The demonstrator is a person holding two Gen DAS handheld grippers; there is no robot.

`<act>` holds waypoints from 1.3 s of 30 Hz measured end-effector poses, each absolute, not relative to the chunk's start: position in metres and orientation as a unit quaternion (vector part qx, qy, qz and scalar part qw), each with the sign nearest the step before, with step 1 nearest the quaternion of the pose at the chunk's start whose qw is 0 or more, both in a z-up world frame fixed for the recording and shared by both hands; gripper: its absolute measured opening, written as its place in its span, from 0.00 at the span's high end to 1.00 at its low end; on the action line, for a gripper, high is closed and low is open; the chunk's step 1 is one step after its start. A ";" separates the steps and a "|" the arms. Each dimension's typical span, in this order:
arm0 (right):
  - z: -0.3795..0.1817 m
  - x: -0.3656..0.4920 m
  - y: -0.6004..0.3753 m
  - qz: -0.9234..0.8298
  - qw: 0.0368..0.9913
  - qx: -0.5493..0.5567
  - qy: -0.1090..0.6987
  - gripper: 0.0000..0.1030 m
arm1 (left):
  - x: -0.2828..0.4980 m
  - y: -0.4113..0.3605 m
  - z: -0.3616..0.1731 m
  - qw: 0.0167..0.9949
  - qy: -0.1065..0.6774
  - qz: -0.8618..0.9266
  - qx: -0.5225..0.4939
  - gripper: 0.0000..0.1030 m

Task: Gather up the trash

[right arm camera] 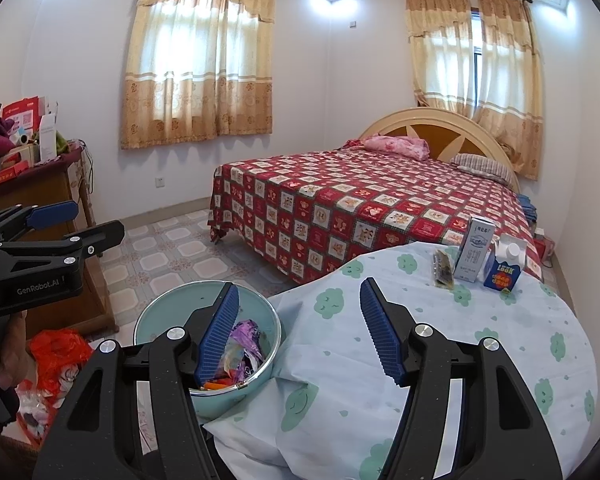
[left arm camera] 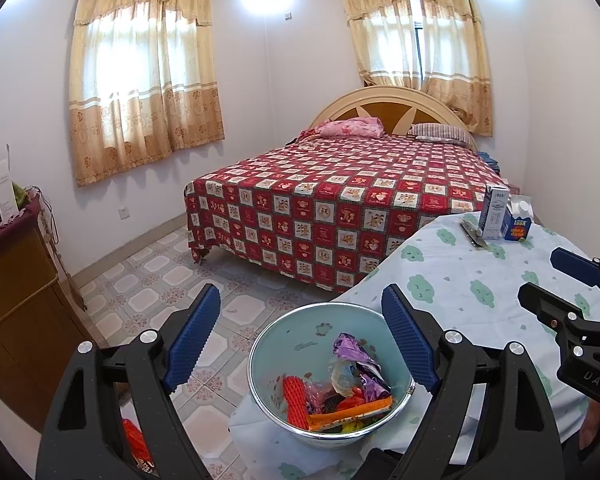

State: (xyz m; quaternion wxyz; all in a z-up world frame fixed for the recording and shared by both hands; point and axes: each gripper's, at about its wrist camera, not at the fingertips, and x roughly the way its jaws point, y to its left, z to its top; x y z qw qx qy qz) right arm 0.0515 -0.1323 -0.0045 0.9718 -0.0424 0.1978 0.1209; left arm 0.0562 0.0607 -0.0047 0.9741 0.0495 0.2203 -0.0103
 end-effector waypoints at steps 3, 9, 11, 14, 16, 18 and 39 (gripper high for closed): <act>-0.005 0.052 -0.132 0.120 0.972 -0.043 0.198 0.39 | 0.057 0.062 -0.003 0.974 0.221 -0.011 0.051 0.19; -0.004 0.050 -0.131 0.114 0.973 -0.042 0.196 0.39 | 0.057 0.062 0.000 0.974 0.220 -0.008 0.052 0.14; -0.004 0.050 -0.131 0.114 0.973 -0.041 0.195 0.39 | 0.056 0.061 -0.001 0.974 0.219 -0.007 0.055 0.14; -0.004 0.050 -0.132 0.113 0.974 -0.042 0.194 0.36 | 0.057 0.061 0.000 0.973 0.223 -0.013 0.054 0.14; -0.004 0.050 -0.132 0.112 0.974 -0.042 0.194 0.36 | 0.057 0.059 -0.001 0.973 0.223 -0.013 0.056 0.14; -0.004 0.049 -0.133 0.110 0.974 -0.041 0.193 0.36 | 0.057 0.059 -0.001 0.973 0.222 -0.012 0.057 0.14; -0.012 0.063 -0.162 0.084 0.973 -0.021 0.216 0.29 | 0.058 0.056 -0.009 0.972 0.226 -0.015 0.067 0.06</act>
